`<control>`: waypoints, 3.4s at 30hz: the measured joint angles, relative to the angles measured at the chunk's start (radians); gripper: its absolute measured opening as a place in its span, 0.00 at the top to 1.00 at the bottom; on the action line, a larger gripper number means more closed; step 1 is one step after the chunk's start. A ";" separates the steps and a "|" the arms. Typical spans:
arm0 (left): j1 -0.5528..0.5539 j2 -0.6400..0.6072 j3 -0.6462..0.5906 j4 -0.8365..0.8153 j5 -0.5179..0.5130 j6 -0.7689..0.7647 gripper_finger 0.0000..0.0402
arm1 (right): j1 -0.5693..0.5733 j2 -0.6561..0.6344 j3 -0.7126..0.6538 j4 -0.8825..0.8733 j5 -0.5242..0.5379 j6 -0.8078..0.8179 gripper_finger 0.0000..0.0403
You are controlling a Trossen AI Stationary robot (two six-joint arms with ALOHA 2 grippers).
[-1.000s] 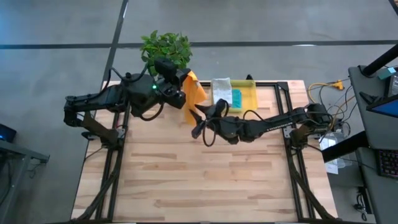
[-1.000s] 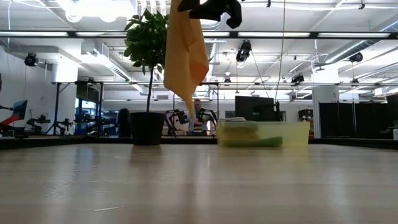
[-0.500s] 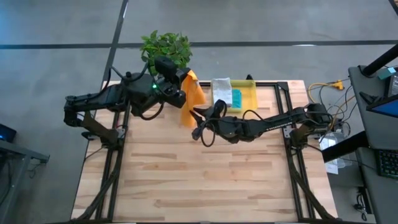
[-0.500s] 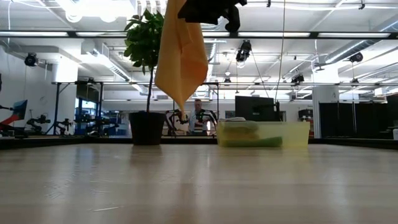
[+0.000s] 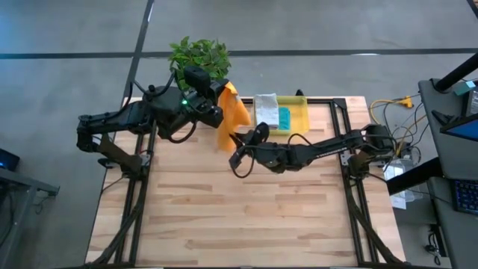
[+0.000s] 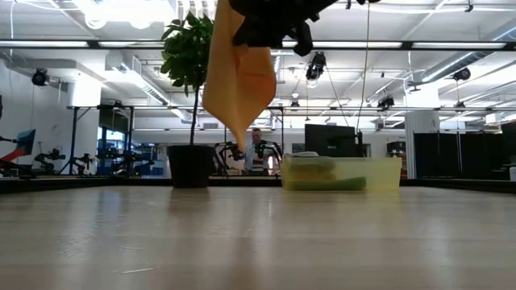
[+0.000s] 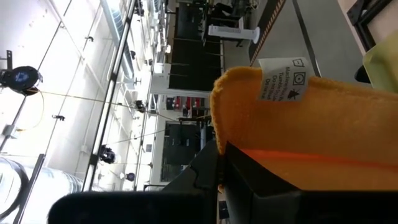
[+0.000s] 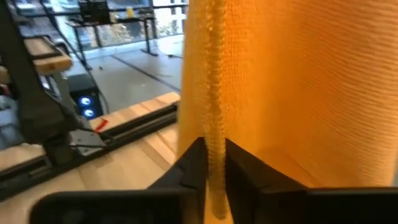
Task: Fold microfiber towels
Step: Fold the orange microfiber towel
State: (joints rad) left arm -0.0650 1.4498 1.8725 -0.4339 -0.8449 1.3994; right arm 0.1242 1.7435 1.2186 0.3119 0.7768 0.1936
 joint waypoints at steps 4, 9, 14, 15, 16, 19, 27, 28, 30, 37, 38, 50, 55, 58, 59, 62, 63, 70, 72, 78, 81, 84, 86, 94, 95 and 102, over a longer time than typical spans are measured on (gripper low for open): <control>0.000 0.000 0.000 -0.001 -0.007 0.000 1.00 | 0.002 -0.019 0.000 -0.065 0.006 -0.001 0.97; 0.007 -0.001 -0.001 -0.010 -0.029 -0.006 1.00 | 0.025 -0.113 0.000 -0.282 0.002 0.014 0.98; 0.014 -0.010 -0.006 -0.129 -0.029 -0.139 1.00 | 0.042 -0.301 0.000 -0.608 -0.059 0.053 0.98; 0.015 -0.013 -0.008 -0.167 -0.027 -0.176 1.00 | 0.042 -0.346 0.000 -0.670 -0.085 0.062 0.98; 0.018 -0.014 -0.009 -0.202 -0.023 -0.210 1.00 | 0.041 -0.387 0.000 -0.730 -0.107 0.069 0.98; 0.020 -0.020 -0.012 -0.297 0.018 -0.316 1.00 | 0.039 -0.519 0.008 -0.886 -0.129 0.071 0.98; 0.057 -0.041 -0.014 -0.343 0.259 -0.586 1.00 | -0.038 -0.696 0.210 -1.231 -0.207 -0.008 0.98; 0.068 -0.042 -0.014 -0.343 0.278 -0.608 1.00 | -0.055 -0.695 0.244 -1.275 -0.228 -0.014 0.98; 0.090 -0.044 -0.014 -0.341 0.307 -0.650 1.00 | -0.085 -0.680 0.308 -1.351 -0.251 -0.019 0.98; 0.131 -0.044 -0.031 -0.342 0.482 -0.776 1.00 | -0.112 -0.634 0.423 -1.439 -0.261 -0.064 0.98; 0.131 -0.044 -0.038 -0.344 0.501 -0.805 1.00 | -0.109 -0.629 0.427 -1.439 -0.262 -0.064 0.98; -0.087 -0.047 -0.192 -0.352 0.599 -1.217 1.00 | 0.114 -0.629 0.365 -1.520 -0.440 0.171 0.98; -0.259 -0.047 -0.297 -0.348 0.545 -1.431 1.00 | 0.321 -0.628 0.296 -1.496 -0.437 0.370 0.98; -0.362 -0.047 -0.348 -0.293 0.521 -1.554 1.00 | 0.441 -0.628 0.238 -1.422 -0.436 0.505 0.98; -0.396 -0.047 -0.360 -0.263 0.522 -1.585 1.00 | 0.479 -0.628 0.217 -1.378 -0.437 0.558 0.98; -0.483 -0.047 -0.390 -0.131 0.562 -1.642 1.00 | 0.597 -0.627 0.143 -1.180 -0.437 0.704 0.98; -0.502 -0.048 -0.400 -0.088 0.582 -1.663 1.00 | 0.628 -0.627 0.119 -1.102 -0.437 0.732 0.98; -0.539 -0.086 -0.423 -0.004 0.598 -1.721 1.00 | 0.673 -0.631 0.042 -0.895 -0.430 0.835 0.98; -0.524 -0.108 -0.443 -0.033 0.565 -1.698 1.00 | 0.644 -0.634 0.036 -0.939 -0.428 0.833 0.98; -0.442 -0.201 -0.667 -0.062 0.477 -1.727 1.00 | 0.536 -0.636 -0.039 -1.049 -0.465 0.829 0.98; -0.412 -0.255 -0.821 -0.013 0.471 -1.776 1.00 | 0.477 -0.637 -0.113 -1.037 -0.511 0.827 0.98; -0.384 -0.287 -0.971 0.088 0.448 -1.787 1.00 | 0.408 -0.630 -0.194 -1.033 -0.558 0.819 0.98; -0.364 -0.307 -1.061 0.173 0.426 -1.788 1.00 | 0.358 -0.626 -0.248 -1.022 -0.571 0.804 0.98; -0.258 -0.276 -1.292 0.494 0.428 -1.786 1.00 | 0.115 -0.605 -0.425 -0.855 -0.677 0.677 0.98; -0.242 -0.259 -1.306 0.506 0.443 -1.786 1.00 | 0.085 -0.597 -0.439 -0.849 -0.697 0.656 0.98; -0.131 -0.113 -1.325 0.547 0.496 -1.765 1.00 | -0.088 -0.505 -0.460 -0.836 -0.762 0.507 0.98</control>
State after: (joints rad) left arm -0.1958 1.3368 0.5472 0.1126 -0.3485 -0.3659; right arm 0.0358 1.2390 0.7587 -0.5242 0.0152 0.7005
